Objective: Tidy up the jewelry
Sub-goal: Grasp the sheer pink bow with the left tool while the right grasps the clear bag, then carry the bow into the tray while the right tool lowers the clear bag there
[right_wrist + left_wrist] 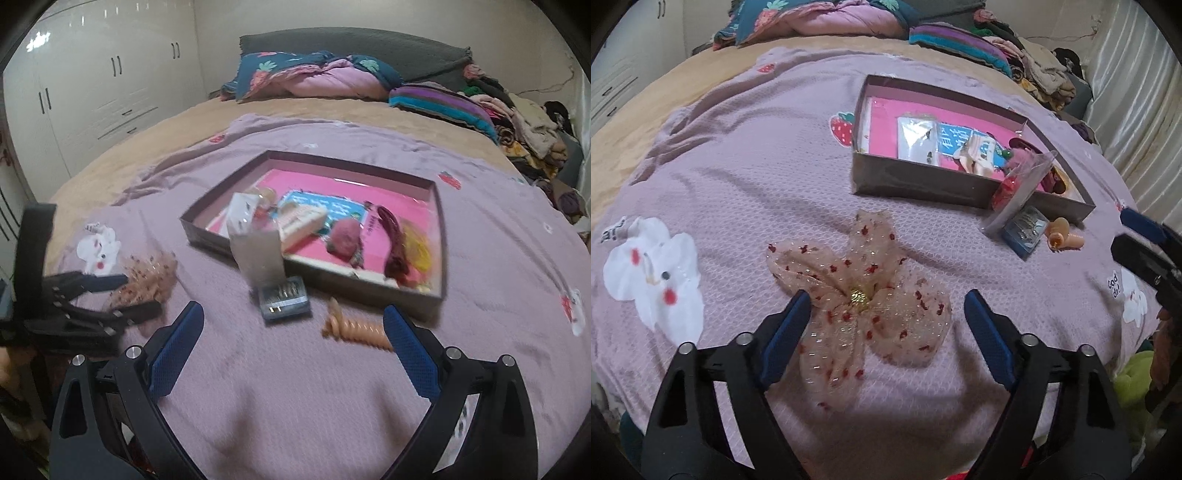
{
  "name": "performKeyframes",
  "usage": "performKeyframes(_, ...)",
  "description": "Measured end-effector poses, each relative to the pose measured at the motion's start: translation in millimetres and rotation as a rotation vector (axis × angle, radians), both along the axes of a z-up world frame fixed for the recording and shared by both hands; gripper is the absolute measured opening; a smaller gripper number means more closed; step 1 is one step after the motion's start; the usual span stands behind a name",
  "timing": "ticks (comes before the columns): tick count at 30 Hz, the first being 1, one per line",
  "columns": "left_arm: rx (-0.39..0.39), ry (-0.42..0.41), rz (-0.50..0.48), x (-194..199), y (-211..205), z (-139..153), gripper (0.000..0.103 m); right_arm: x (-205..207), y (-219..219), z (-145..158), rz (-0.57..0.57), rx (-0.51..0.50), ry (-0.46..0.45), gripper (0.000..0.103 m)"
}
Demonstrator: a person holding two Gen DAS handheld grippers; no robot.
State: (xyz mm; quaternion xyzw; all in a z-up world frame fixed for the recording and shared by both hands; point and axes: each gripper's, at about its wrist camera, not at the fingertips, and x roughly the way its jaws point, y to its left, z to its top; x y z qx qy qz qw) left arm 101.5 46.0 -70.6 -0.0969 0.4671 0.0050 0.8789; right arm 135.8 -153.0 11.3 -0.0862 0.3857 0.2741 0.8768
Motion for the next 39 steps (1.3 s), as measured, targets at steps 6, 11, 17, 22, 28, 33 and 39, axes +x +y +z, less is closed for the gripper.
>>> performKeyframes(6, 0.001, 0.017, 0.013, 8.7, 5.7, -8.4, 0.038, 19.1, 12.6, 1.4, 0.014, 0.020, 0.030, 0.097)
performKeyframes(11, -0.039, 0.007, 0.030, 4.6, 17.8, -5.0, 0.025, 30.4, 25.7, -3.1, 0.034, 0.009, 0.046, 0.097)
performKeyframes(17, -0.043, -0.003, 0.020, 0.8, 19.3, -0.9, 0.017, 40.1, 41.8, -13.0, 0.050, -0.018, 0.056, 0.090)
performKeyframes(22, -0.050, -0.006, 0.025, -1.6, 22.3, 0.6, 0.016, 47.7, 51.8, -19.2, 0.058, -0.026, 0.065, 0.080)
performKeyframes(28, -0.050, -0.007, 0.035, -2.9, 23.4, 4.6, 0.015, 55.6, 58.2, -27.6, 0.087, 0.007, 0.119, 0.042)
performKeyframes(33, -0.047, -0.023, 0.038, -7.4, 21.2, 13.5, 0.008, 42.2, 53.0, -17.7, 0.108, 0.034, 0.070, 0.041)
performKeyframes(39, -0.033, -0.034, 0.024, -9.6, 14.8, 22.1, 0.003, 26.0, 37.6, 0.2, 0.099, 0.064, 0.022, 0.041)
